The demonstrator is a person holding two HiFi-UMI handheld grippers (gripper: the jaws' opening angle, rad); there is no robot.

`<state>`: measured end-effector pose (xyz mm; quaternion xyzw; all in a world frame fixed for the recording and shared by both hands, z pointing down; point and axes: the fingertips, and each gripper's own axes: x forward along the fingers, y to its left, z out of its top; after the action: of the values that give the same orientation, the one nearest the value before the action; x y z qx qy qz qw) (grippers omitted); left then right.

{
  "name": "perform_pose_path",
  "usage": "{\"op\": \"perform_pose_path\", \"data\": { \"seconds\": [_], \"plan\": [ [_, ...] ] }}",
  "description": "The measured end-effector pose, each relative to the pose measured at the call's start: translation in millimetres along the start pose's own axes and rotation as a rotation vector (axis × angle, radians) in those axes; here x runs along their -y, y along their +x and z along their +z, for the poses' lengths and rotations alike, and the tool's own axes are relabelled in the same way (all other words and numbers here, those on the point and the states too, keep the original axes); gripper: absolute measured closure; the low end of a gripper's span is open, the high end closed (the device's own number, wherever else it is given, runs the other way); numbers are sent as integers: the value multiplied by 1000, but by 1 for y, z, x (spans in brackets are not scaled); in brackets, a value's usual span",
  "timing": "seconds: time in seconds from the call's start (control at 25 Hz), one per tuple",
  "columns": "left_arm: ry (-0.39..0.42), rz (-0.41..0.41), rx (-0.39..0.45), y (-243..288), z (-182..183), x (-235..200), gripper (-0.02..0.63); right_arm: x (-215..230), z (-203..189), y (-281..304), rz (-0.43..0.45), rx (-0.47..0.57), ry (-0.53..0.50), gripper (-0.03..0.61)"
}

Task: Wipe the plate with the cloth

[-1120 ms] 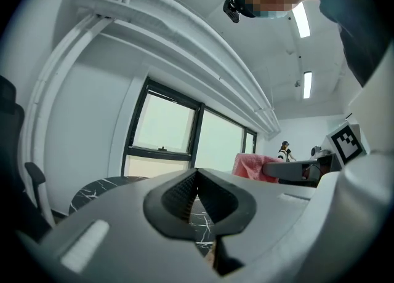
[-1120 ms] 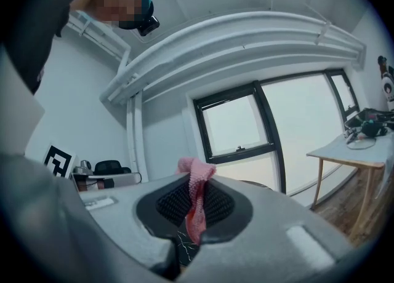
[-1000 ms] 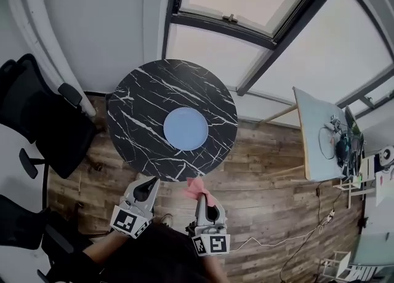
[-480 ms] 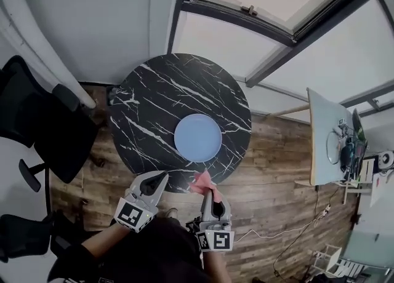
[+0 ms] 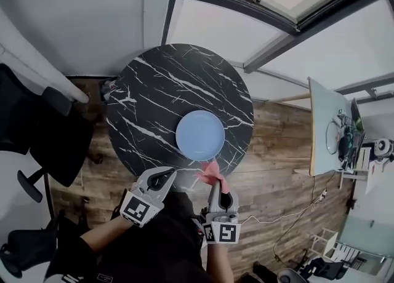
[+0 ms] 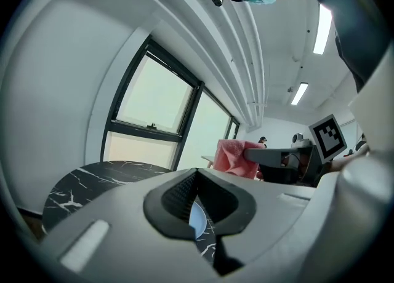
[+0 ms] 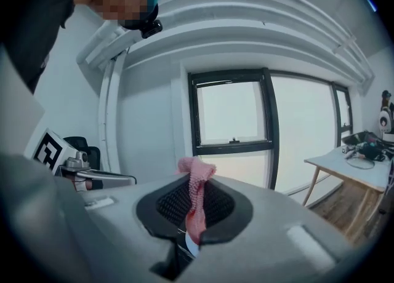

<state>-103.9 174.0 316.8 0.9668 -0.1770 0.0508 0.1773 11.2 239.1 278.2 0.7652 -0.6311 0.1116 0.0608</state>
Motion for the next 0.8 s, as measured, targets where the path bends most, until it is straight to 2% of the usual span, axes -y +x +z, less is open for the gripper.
{"op": "perform_pose_path", "data": {
  "seconds": [0.2,0.48,0.8],
  "plan": [
    [-23,-10,-24,15,6,0,611,11,2,11,15,4,-5,560],
    [45,74,-17,46,2,-20,611,39,-6,39,79,8,7,560],
    [12,114,-84,93,-9,-35,611,73,-17,67,141,-36,22,560]
  ]
}}
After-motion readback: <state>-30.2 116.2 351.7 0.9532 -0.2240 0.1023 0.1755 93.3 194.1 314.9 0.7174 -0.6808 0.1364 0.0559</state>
